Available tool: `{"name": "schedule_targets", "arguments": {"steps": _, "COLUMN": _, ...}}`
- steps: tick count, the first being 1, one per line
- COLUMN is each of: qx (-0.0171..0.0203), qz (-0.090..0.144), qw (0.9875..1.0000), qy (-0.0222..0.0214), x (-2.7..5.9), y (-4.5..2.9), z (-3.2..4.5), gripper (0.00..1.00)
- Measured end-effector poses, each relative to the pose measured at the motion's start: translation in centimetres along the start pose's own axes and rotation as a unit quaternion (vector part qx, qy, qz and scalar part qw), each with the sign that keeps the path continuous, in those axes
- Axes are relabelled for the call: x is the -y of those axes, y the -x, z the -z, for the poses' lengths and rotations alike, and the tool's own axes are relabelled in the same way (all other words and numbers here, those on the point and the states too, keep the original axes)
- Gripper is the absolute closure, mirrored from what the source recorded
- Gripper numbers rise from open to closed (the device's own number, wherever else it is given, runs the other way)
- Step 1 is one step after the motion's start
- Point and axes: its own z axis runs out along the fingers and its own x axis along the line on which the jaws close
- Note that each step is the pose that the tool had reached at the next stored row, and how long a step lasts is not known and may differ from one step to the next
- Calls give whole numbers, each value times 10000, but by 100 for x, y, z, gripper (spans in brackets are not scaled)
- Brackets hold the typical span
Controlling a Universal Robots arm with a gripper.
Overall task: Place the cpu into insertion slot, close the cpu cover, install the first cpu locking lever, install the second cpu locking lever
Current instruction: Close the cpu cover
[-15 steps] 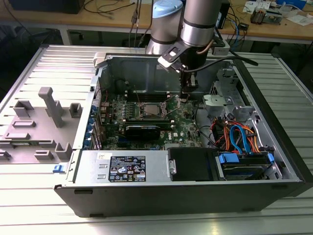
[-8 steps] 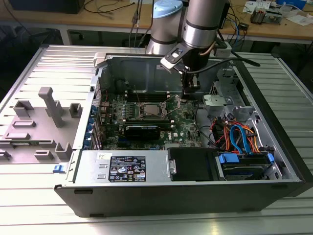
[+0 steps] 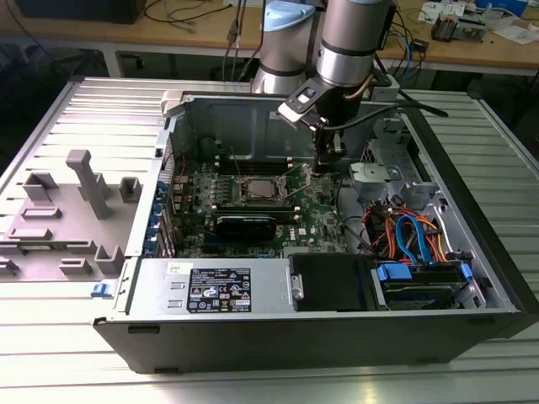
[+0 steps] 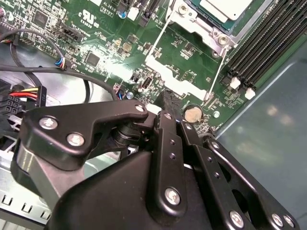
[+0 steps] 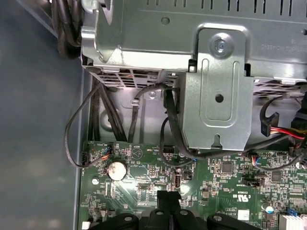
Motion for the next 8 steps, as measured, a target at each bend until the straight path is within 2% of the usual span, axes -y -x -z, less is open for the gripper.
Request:
{"name": "schedule_targets", "arguments": {"steps": 3, "qx": -4, "qz": -1, "qw": 10000, "qy": 0, "x": -4, "y": -1, "z": -32, "gripper": 89}}
{"name": "schedule_targets", "arguments": {"steps": 5, "qx": -13, "qz": 5, "qw": 10000, "qy": 1, "x": -5, "y": -5, "z": -90, "gripper": 89}}
{"name": "schedule_targets", "arguments": {"steps": 8, "qx": -22, "qz": 10, "qw": 10000, "qy": 0, "x": 7, "y": -7, "z": -114, "gripper": 89}}
